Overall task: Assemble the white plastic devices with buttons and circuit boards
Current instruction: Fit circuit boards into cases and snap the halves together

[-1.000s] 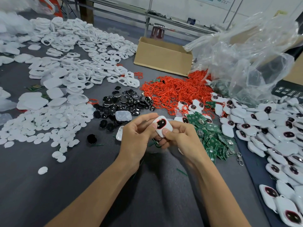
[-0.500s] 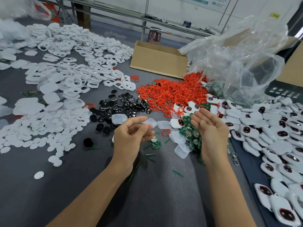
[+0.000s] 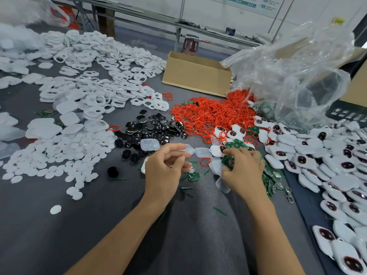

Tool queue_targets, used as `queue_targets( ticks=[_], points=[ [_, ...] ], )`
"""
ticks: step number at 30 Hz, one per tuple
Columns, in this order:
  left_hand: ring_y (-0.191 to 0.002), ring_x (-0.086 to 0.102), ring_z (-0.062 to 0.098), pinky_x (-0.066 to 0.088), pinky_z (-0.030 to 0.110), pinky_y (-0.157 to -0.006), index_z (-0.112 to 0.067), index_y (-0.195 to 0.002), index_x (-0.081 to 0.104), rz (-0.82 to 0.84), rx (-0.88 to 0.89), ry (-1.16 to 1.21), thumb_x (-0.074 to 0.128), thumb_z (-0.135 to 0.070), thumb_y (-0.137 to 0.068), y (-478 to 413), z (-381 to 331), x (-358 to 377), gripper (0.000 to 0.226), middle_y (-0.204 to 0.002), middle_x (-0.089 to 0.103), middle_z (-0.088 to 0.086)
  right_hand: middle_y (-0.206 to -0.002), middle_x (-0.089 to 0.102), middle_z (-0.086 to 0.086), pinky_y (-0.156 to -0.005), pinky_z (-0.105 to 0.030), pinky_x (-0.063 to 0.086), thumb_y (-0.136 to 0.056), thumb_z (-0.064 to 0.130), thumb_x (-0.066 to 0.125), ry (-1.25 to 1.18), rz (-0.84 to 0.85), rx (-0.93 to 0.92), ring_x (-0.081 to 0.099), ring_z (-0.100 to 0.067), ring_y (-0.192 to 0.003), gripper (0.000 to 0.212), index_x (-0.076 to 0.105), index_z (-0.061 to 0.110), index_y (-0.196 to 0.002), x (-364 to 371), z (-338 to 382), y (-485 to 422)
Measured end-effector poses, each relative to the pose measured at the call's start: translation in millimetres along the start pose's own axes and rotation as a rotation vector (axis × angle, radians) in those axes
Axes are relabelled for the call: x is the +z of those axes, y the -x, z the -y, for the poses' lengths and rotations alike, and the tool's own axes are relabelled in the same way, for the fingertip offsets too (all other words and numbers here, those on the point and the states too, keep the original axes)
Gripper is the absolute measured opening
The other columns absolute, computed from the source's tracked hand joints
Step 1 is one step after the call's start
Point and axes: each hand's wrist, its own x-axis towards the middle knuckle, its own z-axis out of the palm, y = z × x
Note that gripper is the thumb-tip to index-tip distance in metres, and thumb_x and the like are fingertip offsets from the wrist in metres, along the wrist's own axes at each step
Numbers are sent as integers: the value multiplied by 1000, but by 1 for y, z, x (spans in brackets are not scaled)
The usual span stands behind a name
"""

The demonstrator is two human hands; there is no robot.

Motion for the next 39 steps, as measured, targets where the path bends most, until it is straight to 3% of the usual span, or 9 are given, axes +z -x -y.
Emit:
queue_targets(
  ticks=[5, 10, 14, 17, 23, 28, 30, 35, 39],
  points=[
    [-68, 70, 11, 58, 28, -70, -26, -92, 67, 16, 85, -134, 61, 3, -87, 6, -4, 5, 30, -80, 73, -6, -130, 52, 0, -96, -37, 26, -80, 15, 60, -16, 14, 58, 30, -25, -120, 46, 56, 22, -125, 0, 0, -2],
    [-79, 66, -5, 47, 7, -69, -19, -95, 71, -1, 253, -356, 61, 0, -88, 5, -18, -6, 23, -84, 71, -15, -132, 52, 0, -98, -37, 23, -81, 16, 60, -28, 36, 70, 31, -24, -125, 46, 54, 23, -126, -1, 1, -1],
    [-80, 66, 10, 52, 25, -74, -16, -97, 72, -143, 313, -690, 58, -5, -89, -37, -34, -41, 20, -89, 72, -7, -125, 56, -1, -98, -39, 25, -82, 11, 58, -84, -9, 55, 38, -25, -122, 40, 58, 22, -121, 0, 4, 0],
    [-66, 58, 15, 46, 27, -63, -14, -101, 72, -227, 230, -983, 55, -7, -89, -86, -39, -77, 22, -92, 72, 5, -123, 58, -3, -97, -41, 31, -82, 9, 58, -98, -22, 31, 44, -27, -119, 40, 58, 18, -121, 2, 6, 1],
    [-98, 53, 40, 42, 39, -68, 0, -95, 55, -137, 16, -1410, 56, -1, -81, -159, -33, -121, 14, -95, 60, 24, -113, 63, -7, -96, -47, 38, -80, -2, 60, -211, -182, -58, 56, -30, -108, 37, 60, 9, -115, 3, 13, 2],
    [-109, 53, 37, 41, 42, -98, -4, -92, 58, -155, -224, -1531, 63, -14, -80, -182, -21, -128, 17, -105, 62, 18, -110, 63, -6, -93, -41, 40, -80, -2, 63, -269, -198, -112, 54, -27, -106, 38, 60, 10, -116, 7, 14, 3],
    [-107, 55, 37, 44, 41, -95, -2, -94, 62, -201, -217, -1542, 63, -10, -79, -188, -17, -128, 18, -104, 63, 19, -109, 63, -5, -93, -39, 40, -80, -2, 63, -271, -210, -130, 53, -26, -105, 38, 60, 11, -116, 8, 14, 3],
    [-85, 61, 33, 38, 34, -82, -8, -83, 67, -201, -35, -1707, 60, -3, -77, -189, -17, -131, 10, -62, 53, 9, -109, 64, -6, -91, -39, 40, -79, -3, 63, -278, -212, -148, 53, -27, -104, 38, 61, 9, -115, 9, 13, 2],
    [-82, 56, 29, 42, 34, -78, -12, -91, 66, -46, 15, -1781, 63, -11, -74, -191, -16, -132, 17, -78, 63, 8, -112, 63, -4, -94, -38, 39, -80, 0, 65, -286, -192, -171, 52, -25, -107, 38, 60, 11, -117, 12, 16, 4]
  ],
)
